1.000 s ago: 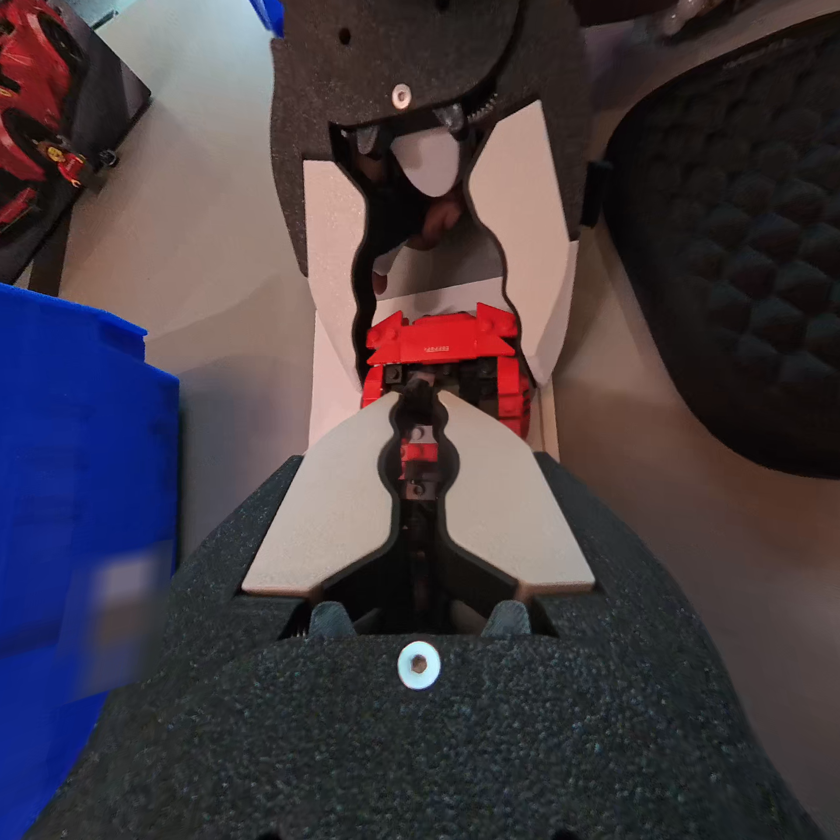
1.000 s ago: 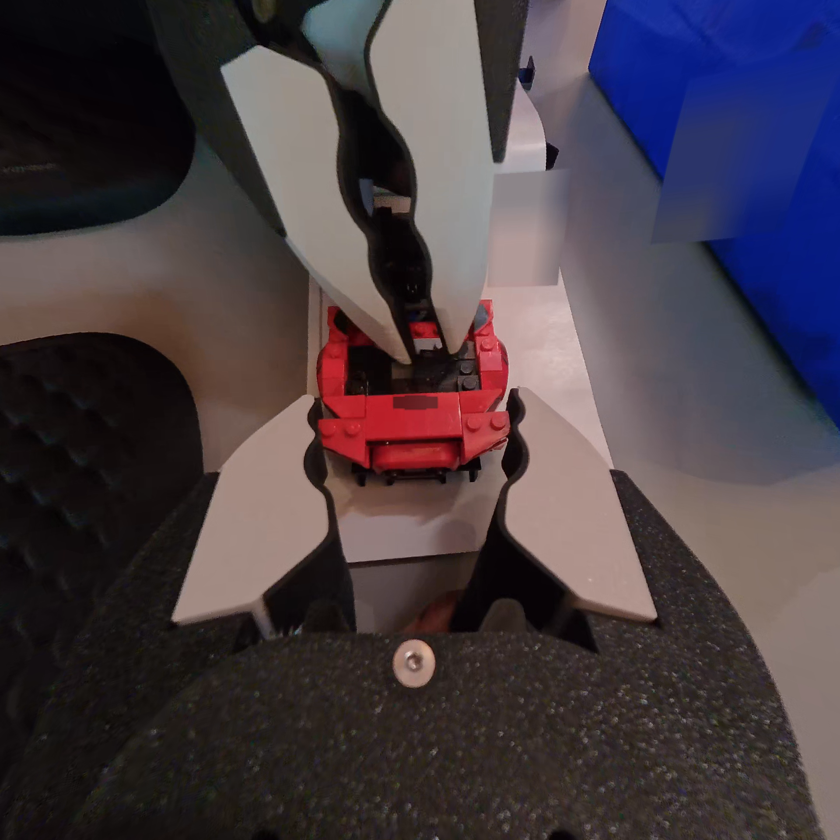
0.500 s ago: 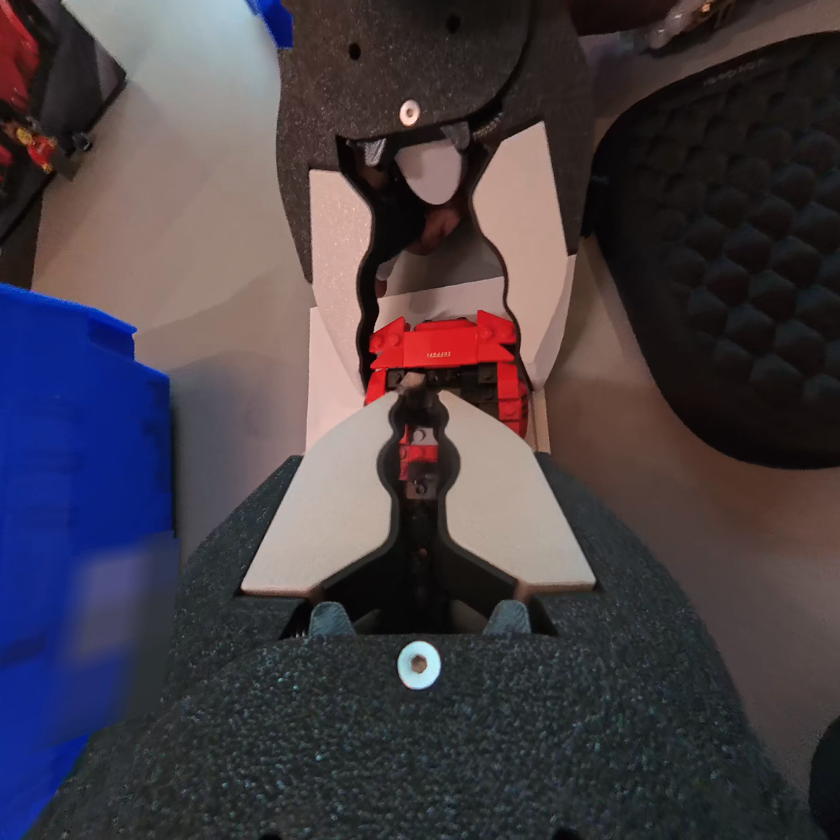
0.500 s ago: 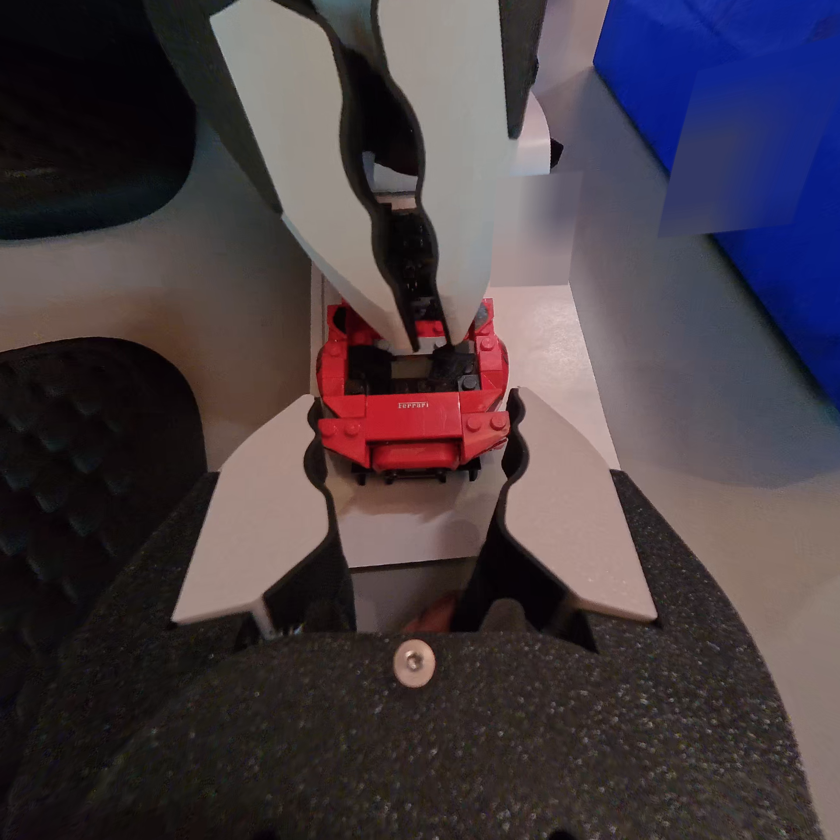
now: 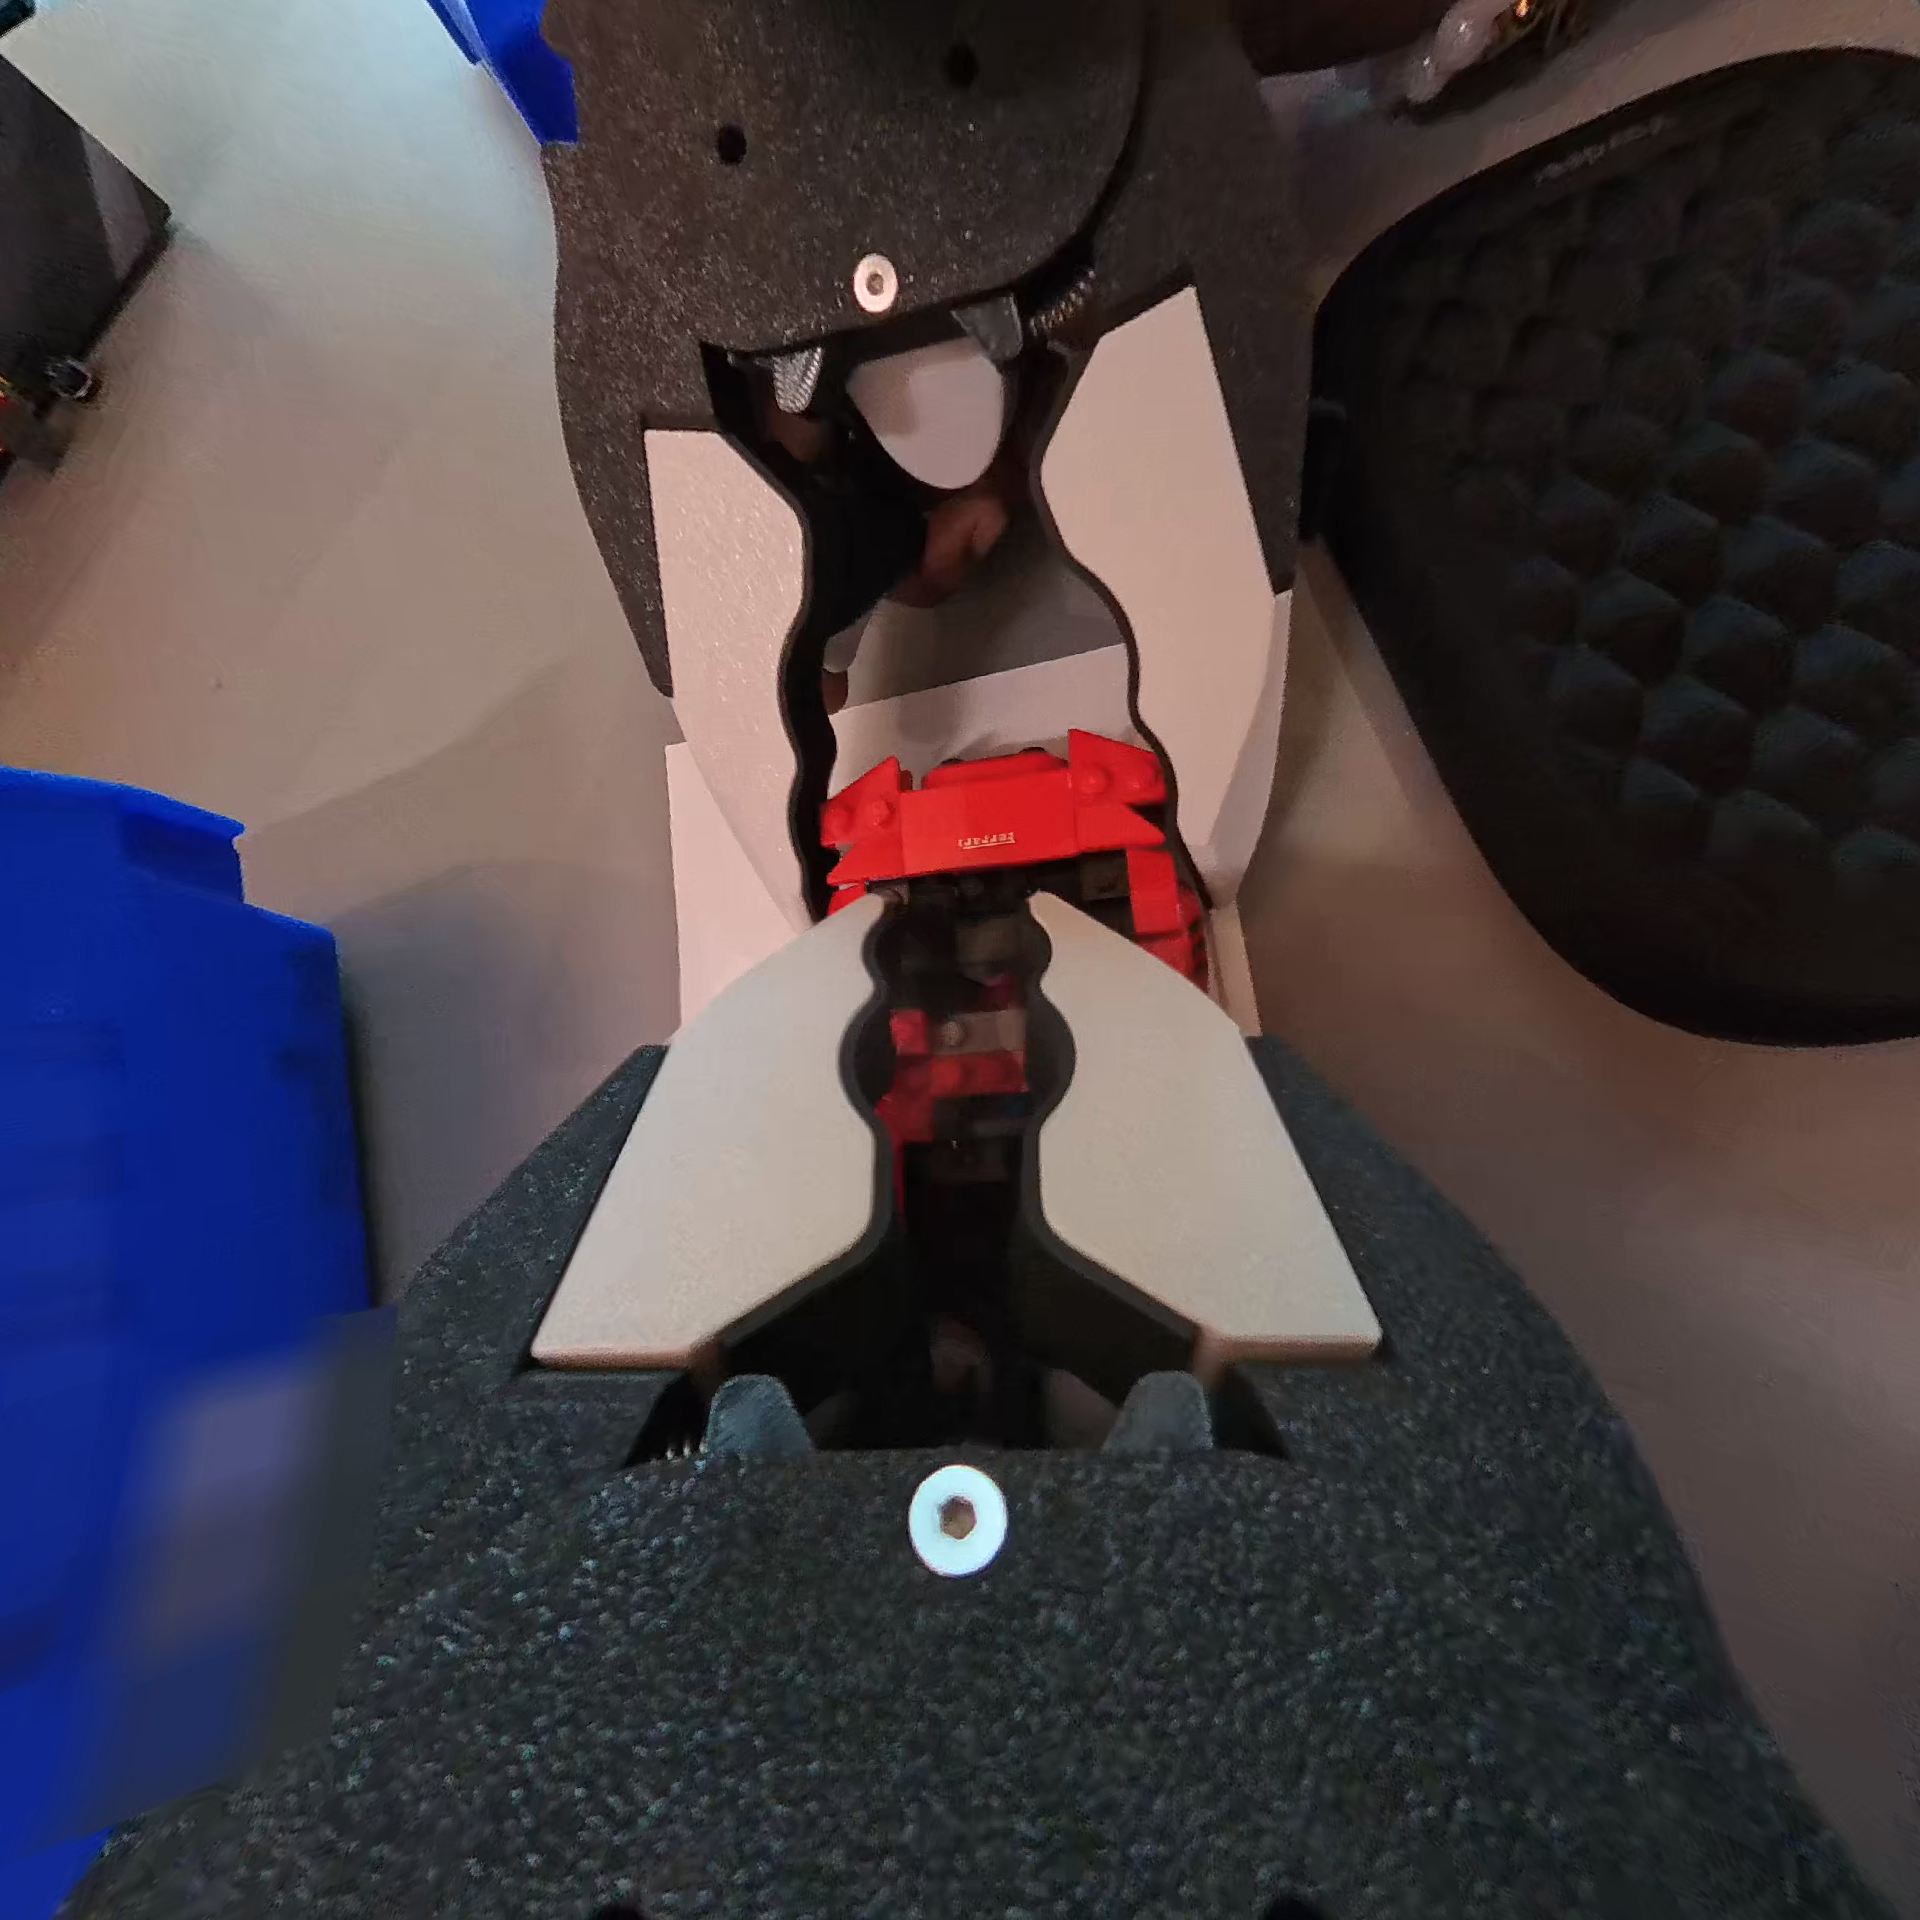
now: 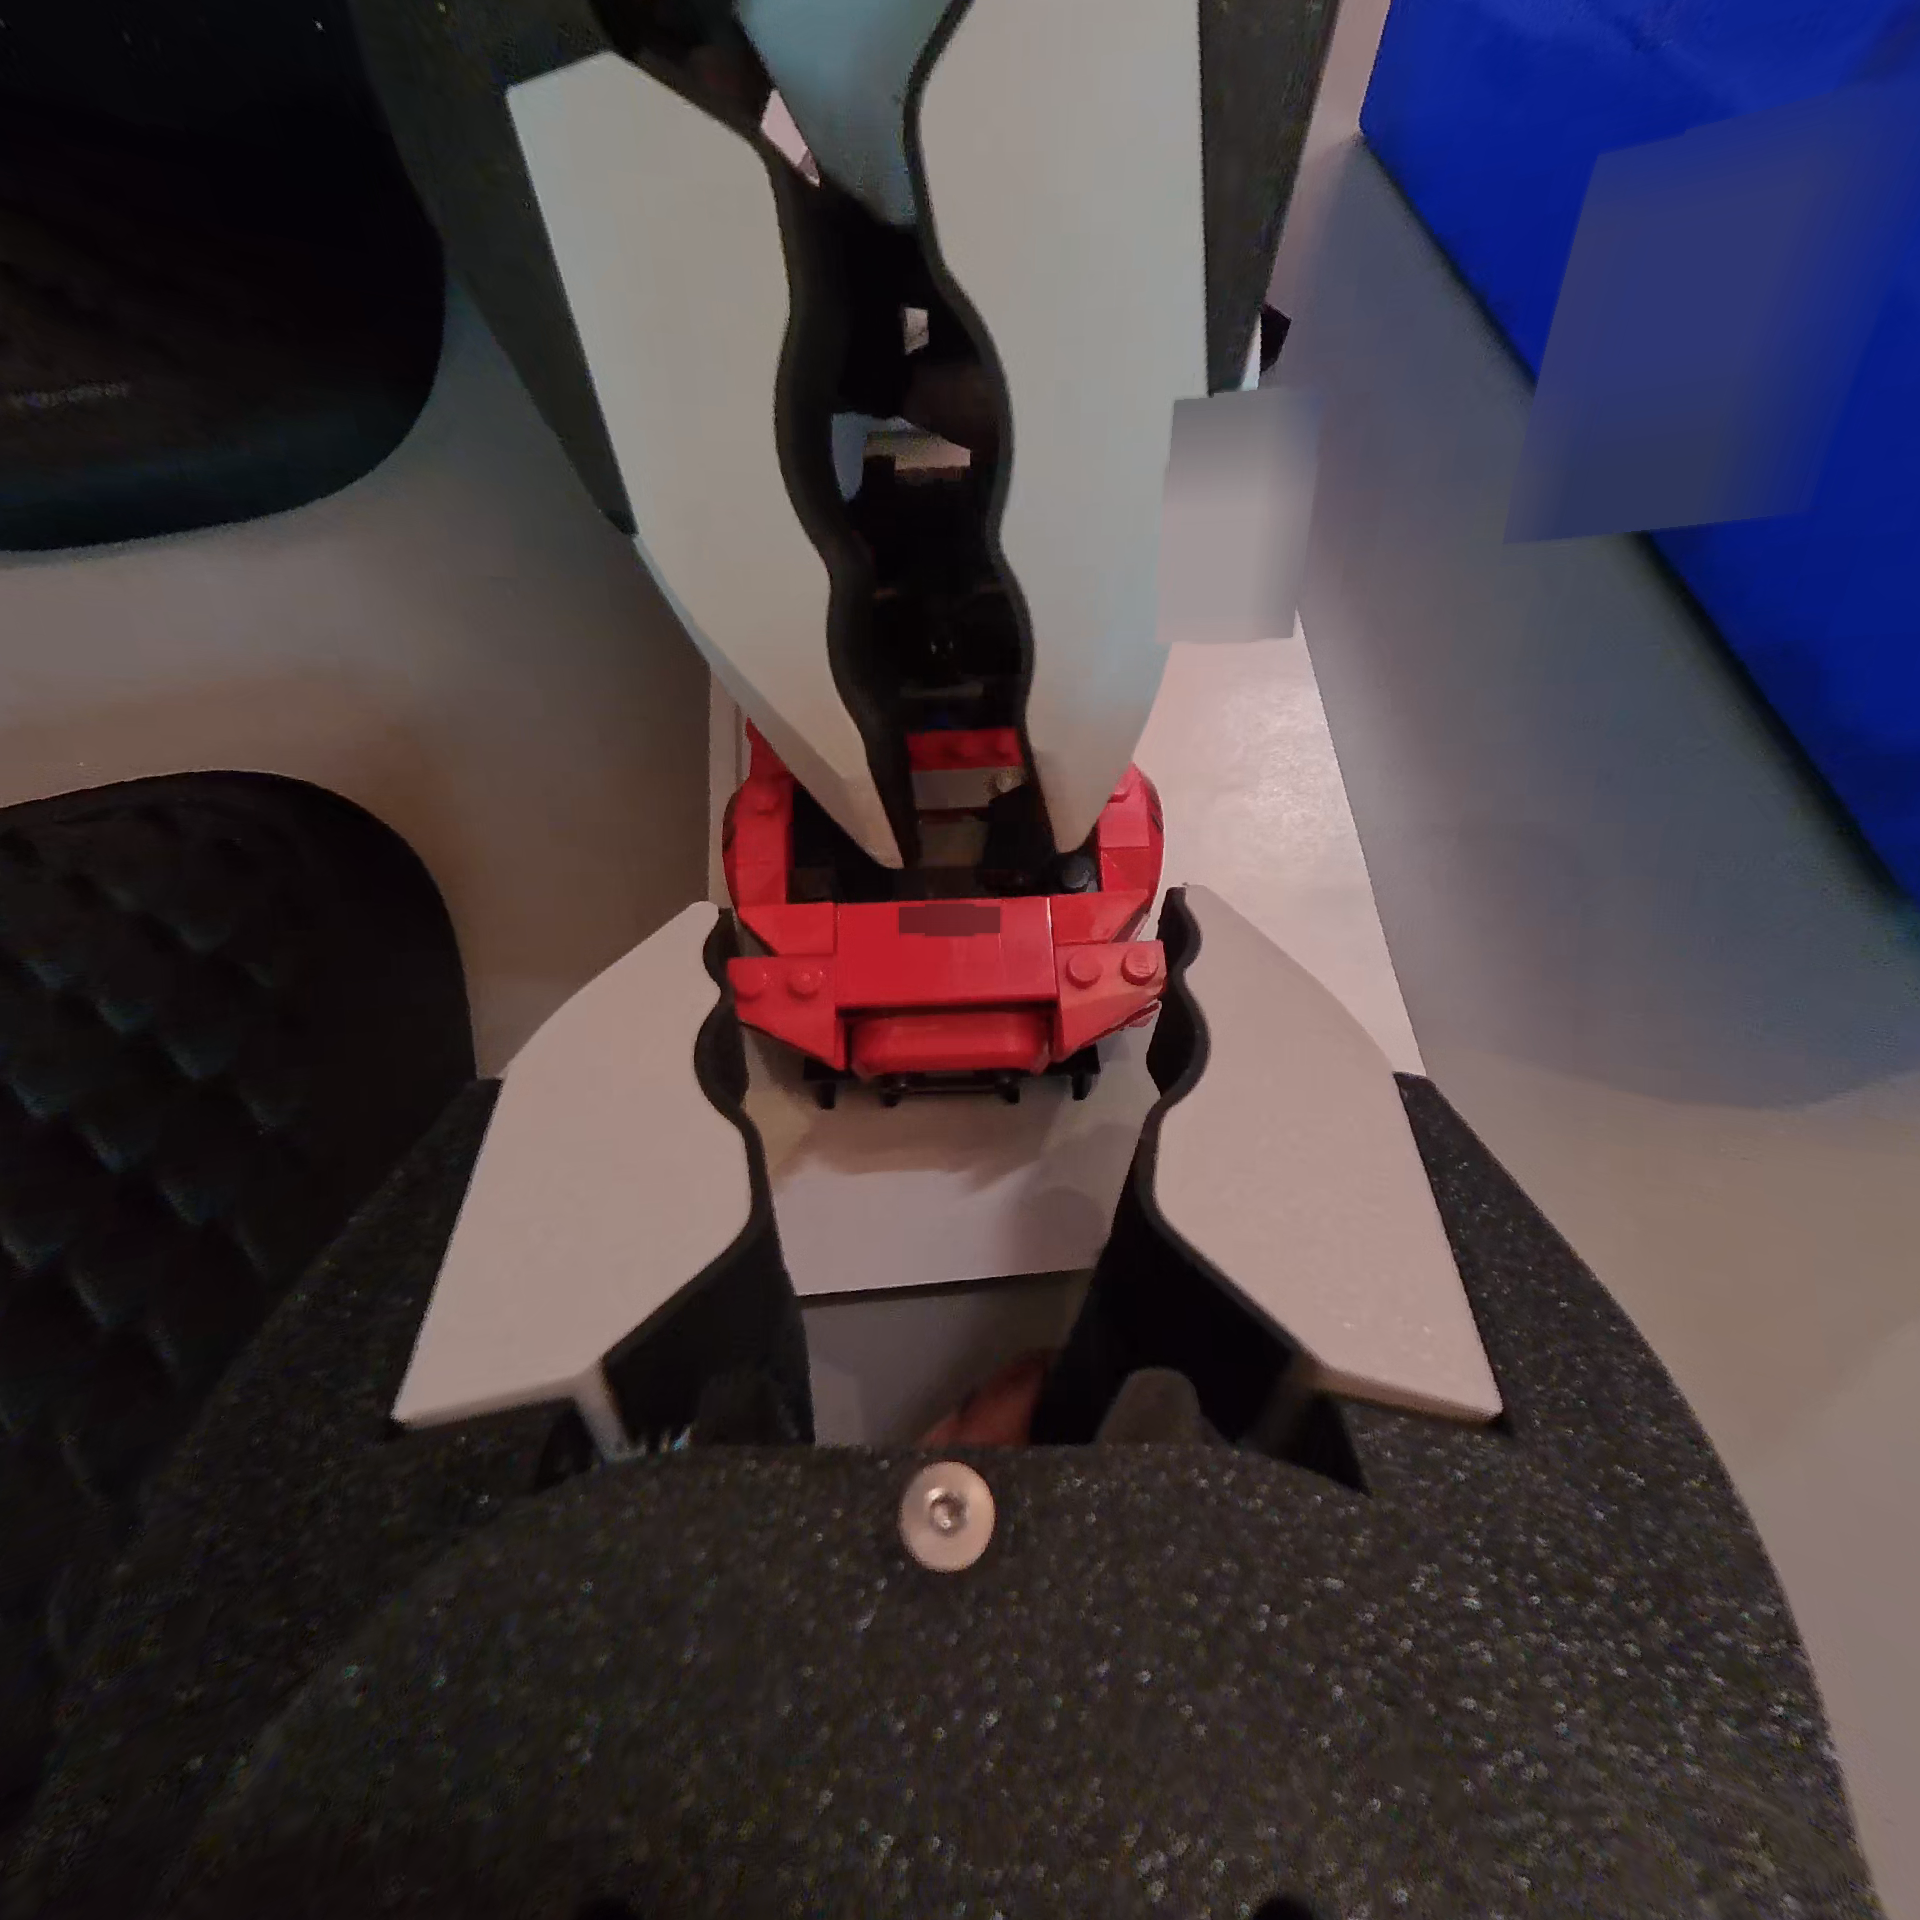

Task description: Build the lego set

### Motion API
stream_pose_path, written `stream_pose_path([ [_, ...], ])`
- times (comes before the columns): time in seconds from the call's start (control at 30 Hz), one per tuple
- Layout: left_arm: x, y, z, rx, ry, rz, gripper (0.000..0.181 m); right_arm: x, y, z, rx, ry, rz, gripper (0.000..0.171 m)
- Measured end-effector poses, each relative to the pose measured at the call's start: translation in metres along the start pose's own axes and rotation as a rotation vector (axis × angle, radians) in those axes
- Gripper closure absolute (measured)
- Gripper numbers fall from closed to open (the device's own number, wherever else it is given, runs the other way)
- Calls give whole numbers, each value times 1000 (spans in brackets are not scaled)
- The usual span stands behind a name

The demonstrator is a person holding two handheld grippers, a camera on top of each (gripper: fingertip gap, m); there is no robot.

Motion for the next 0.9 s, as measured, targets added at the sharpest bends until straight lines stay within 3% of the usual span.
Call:
stream_pose_path([
  [0.47,-10,-12,5,77,-7,-3,178,0,0,0,0,-1,2,95],
  [0.63,-45,-37,-8,11,0,205,178,0,0,0,0,0,3,95],
  [0.73,-68,-50,-44,-179,14,344,178,0,0,0,0,1,3,95],
  [0.8,-64,-48,-60,-249,-21,318,173,0,0,0,0,1,3,95],
  [0.9,-58,-45,-62,-259,-50,281,145,0,0,0,0,0,2,95],
])
Point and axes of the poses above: each gripper's, where its closed fingertips meet, y out along the fingers, z out of its top, x = y × z across the jaws, the point moved 1 cm from there along -y, back along the fingers, and after that the axes turned 10 degrees about x, right-handed, at the moved point
